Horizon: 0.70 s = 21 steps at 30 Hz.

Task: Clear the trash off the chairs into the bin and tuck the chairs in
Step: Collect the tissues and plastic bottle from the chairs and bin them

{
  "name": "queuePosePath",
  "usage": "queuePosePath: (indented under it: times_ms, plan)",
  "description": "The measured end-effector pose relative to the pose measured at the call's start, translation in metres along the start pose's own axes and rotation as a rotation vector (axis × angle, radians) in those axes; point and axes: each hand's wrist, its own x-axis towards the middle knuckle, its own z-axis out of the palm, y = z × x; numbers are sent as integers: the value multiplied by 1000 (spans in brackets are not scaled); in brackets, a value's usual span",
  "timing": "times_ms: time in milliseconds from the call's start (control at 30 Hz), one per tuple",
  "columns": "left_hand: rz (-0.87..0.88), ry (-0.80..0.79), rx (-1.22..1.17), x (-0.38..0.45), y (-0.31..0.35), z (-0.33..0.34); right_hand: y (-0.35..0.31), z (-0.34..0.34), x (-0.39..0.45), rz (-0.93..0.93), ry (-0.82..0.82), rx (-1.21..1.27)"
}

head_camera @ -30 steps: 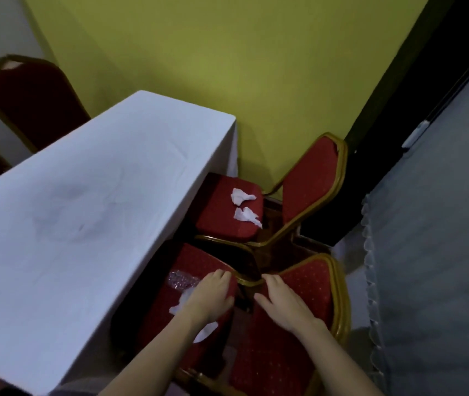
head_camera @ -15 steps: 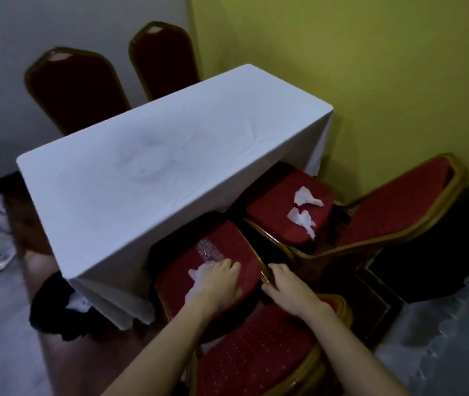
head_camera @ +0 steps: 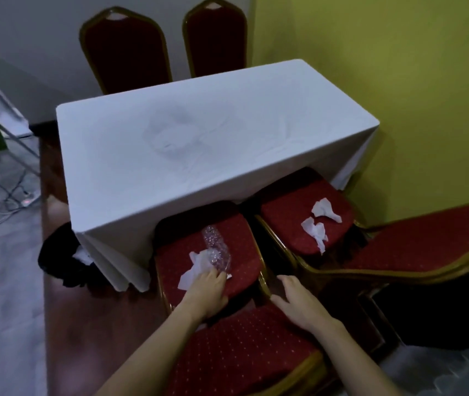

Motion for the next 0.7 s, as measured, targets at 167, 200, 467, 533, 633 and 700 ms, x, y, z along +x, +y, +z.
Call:
queuePosePath:
  times_ms: [167,200,467,533,633,700]
  plan:
    - [-3,-1,-120,29,3,-2,7,-7,5,15,-19,-47]
    - [2,12,-141,36,5,-3,9,-10,8,16,-16,-62]
    - [12,69,-181,67,16,-12,19,-41,36,32,-24,-105]
    - [11,78,-128,75,22,-22,26,-46,46,22,-27,-126]
    - [-13,86,-31,94,33,-40,43,-52,62,-4,-65,-178]
    - [-22,71,-36,116,41,-45,60,-56,77,-23,-88,-188]
